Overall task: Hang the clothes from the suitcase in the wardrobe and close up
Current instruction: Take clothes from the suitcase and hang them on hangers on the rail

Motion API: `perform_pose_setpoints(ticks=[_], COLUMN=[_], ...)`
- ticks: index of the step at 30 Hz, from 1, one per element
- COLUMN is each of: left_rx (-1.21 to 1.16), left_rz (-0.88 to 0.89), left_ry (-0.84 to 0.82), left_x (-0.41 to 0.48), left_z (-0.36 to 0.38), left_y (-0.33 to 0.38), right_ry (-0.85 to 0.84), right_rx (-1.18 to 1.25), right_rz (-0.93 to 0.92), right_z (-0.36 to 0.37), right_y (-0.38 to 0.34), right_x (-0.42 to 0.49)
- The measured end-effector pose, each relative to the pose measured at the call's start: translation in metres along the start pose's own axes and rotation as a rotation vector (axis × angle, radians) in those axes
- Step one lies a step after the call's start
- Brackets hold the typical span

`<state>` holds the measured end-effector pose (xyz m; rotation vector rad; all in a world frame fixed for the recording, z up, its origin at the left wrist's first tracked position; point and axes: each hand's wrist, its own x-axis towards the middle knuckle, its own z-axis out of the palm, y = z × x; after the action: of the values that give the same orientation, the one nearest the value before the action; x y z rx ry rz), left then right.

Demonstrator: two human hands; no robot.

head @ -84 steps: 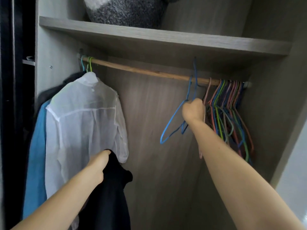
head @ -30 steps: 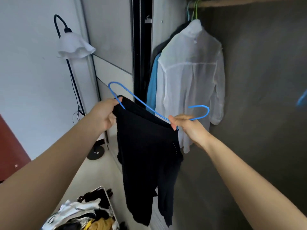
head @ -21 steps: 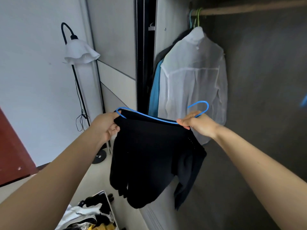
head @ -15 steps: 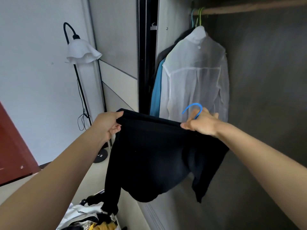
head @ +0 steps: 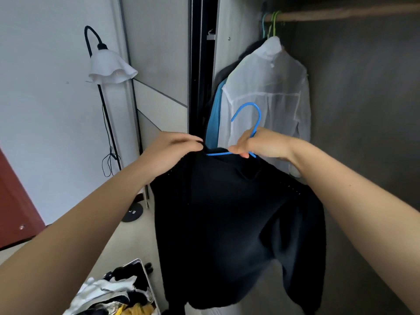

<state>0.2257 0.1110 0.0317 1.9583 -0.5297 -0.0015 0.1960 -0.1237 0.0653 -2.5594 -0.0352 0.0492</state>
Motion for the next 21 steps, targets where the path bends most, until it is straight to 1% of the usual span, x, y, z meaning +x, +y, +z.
perform_pose_setpoints(ticks=[1,4,6,7,11,14,16,18,19,21], left_rx=[0.075,0.474,0.637,0.665,0.56,0.494,0.455,0.471,0.48,0.429], left_rz=[0.02,0.017,0.093,0.14,0.326,0.417,0.437,0.425,0.406,0.332], left_ry=[-0.031,-0.143,-0.117,-0.091,-0.059,0.017,0.114,0.239,0.302,0.412], left_x=[0.001,0.003,0.004,0.004,0.003,0.001,0.001,0.006,0.008,0.012], left_z=[-0.005,-0.004,0.005,0.008,0.007,0.016,0.017,0.01,0.005,-0.009], left_y=[-0.005,-0.026,-0.039,-0.043,-0.05,-0.038,-0.032,-0.033,-0.034,-0.038], right_ry=[-0.001,-0.043,-0.056,-0.052,-0.039,0.015,0.044,0.055,0.08,0.184], right_rx=[0.032,0.011,0.003,-0.001,0.009,0.106,0.157,0.205,0.224,0.277], right_rz=[-0.008,-0.017,-0.01,-0.01,0.006,-0.016,-0.025,-0.025,-0.011,0.052], right_z=[-0.005,-0.002,-0.001,-0.002,-0.011,-0.012,-0.013,-0.018,-0.022,-0.022], right_y=[0.0,-0.005,-0.011,-0.012,-0.017,-0.018,-0.01,0.01,0.024,0.058], right_x=[-0.003,-0.011,-0.012,-0.013,-0.022,-0.027,-0.028,-0.035,-0.042,-0.059])
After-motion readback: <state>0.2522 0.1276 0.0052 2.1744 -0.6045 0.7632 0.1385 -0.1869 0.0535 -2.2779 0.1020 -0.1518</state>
